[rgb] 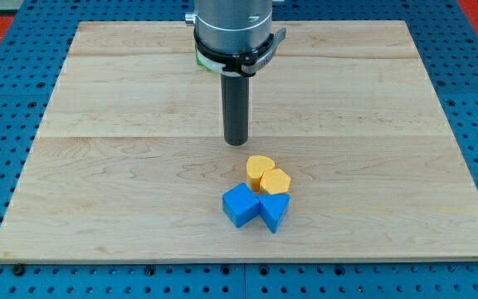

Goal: Point your arm at the center of the board

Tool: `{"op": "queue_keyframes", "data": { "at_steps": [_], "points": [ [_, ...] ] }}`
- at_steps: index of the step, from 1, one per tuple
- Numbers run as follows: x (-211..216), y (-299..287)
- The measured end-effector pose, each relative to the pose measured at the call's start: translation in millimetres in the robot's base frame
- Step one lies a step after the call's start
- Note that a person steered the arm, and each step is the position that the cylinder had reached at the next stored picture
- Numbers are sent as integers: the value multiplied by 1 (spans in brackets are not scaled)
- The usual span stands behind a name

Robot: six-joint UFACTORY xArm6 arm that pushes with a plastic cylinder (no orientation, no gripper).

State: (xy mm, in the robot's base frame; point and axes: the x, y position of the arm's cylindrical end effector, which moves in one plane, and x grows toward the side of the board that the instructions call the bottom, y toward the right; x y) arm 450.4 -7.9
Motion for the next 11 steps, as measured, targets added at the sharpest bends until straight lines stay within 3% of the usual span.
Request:
{"op": "queue_keyframes", "data": {
  "at_steps": [8,10,11],
  "points": [
    [-6,1],
    [-54,1],
    [-68,45]
  ]
}}
